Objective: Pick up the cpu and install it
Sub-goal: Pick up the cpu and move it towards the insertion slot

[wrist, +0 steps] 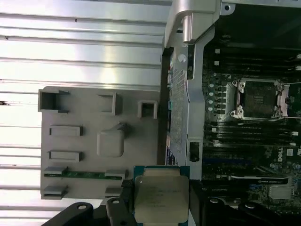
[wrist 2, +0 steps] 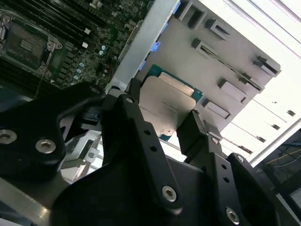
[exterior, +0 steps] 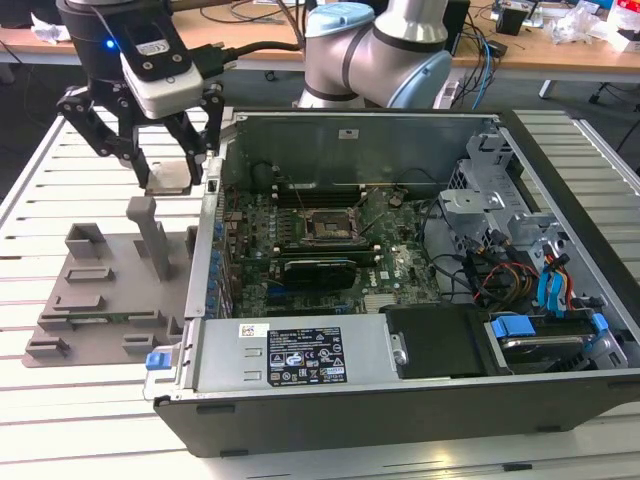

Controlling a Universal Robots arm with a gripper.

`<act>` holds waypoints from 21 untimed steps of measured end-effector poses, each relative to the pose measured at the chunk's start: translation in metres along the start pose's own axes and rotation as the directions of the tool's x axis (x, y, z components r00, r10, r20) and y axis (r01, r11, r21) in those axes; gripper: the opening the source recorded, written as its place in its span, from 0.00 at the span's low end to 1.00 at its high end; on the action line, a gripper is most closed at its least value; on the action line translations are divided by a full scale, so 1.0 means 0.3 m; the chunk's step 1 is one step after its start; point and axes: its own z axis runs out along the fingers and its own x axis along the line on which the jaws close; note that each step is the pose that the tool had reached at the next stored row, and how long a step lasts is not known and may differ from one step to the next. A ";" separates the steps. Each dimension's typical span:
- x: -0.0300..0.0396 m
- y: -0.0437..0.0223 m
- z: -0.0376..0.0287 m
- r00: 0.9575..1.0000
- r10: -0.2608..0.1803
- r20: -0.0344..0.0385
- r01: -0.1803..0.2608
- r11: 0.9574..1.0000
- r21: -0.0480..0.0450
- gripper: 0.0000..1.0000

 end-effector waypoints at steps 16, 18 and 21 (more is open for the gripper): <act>-0.119 -0.005 0.004 1.000 0.000 0.000 0.000 1.000 0.000 0.55; -0.138 -0.006 0.005 1.000 0.000 0.000 0.000 1.000 0.000 0.55; -0.160 -0.007 0.005 1.000 0.000 0.000 0.000 1.000 0.000 0.55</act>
